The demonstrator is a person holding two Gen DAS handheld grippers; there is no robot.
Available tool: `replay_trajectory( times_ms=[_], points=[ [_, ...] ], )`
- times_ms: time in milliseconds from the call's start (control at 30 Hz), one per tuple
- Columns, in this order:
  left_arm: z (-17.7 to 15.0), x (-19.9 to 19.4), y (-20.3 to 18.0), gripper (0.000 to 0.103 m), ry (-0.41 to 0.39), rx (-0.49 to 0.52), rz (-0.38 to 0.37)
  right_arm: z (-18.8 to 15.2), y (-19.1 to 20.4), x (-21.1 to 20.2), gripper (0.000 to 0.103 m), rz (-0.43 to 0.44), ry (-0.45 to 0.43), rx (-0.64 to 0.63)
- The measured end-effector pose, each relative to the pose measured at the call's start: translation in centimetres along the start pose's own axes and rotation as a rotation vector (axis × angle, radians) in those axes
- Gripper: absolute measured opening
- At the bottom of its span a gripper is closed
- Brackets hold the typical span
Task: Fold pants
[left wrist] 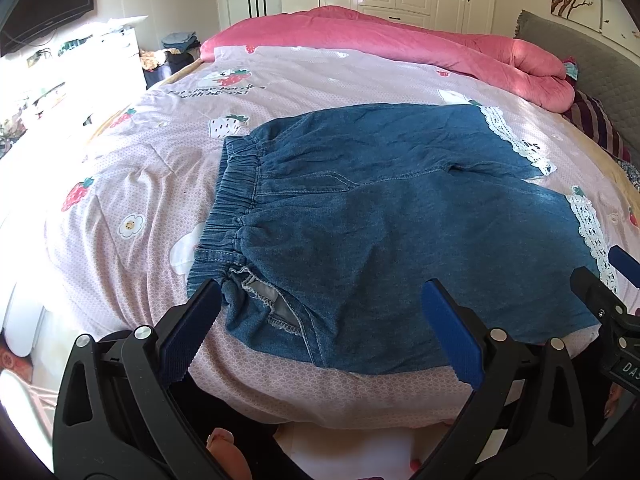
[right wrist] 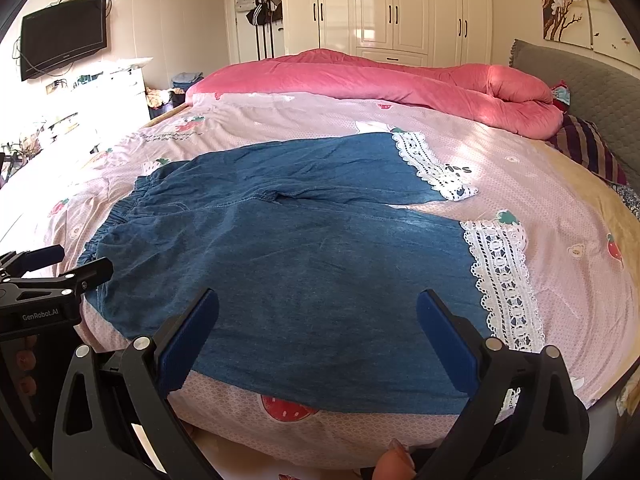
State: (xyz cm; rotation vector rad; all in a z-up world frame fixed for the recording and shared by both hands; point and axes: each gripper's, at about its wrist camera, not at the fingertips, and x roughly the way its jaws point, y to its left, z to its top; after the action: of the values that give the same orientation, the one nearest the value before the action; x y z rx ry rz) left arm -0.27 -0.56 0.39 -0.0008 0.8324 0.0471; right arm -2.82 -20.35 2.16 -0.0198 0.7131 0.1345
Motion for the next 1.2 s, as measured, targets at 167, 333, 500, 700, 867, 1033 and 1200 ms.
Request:
replay_trajectory(
  times_ms=[167, 333, 500, 700, 867, 1033, 1200],
  points=[
    [0.0, 0.0, 0.0, 0.094, -0.004, -0.001, -0.002, 0.0, 0.0, 0.0, 0.099, 0.003, 0.0, -0.002],
    [0.1, 0.2, 0.2, 0.094, 0.002, -0.001, -0.004, 0.1, 0.1, 0.4, 0.099, 0.011, 0.008, -0.008],
    [1.2, 1.5, 1.6, 0.094, 0.022, -0.015, -0.035, 1.3, 0.1, 1.9, 0.099, 0.051, 0.025, -0.034],
    [5.7, 4.9, 6.6, 0.094, 0.007, -0.046, 0.046, 5.5, 0.7, 5.1, 0.099, 0.129, 0.042, -0.128],
    [9.9, 9.7, 10.0, 0.094, 0.062, -0.052, 0.049, 9.7, 2.5, 9.3, 0.099, 0.192, 0.064, -0.206],
    [12.6, 13.6, 10.7, 0.094, 0.089, 0.004, 0.017, 13.1, 4.6, 14.1, 0.099, 0.255, 0.105, -0.293],
    [13.8, 16.0, 9.8, 0.078, 0.102, 0.067, -0.024, 16.2, 6.6, 19.0, 0.099, 0.286, 0.138, -0.372]
  ],
)
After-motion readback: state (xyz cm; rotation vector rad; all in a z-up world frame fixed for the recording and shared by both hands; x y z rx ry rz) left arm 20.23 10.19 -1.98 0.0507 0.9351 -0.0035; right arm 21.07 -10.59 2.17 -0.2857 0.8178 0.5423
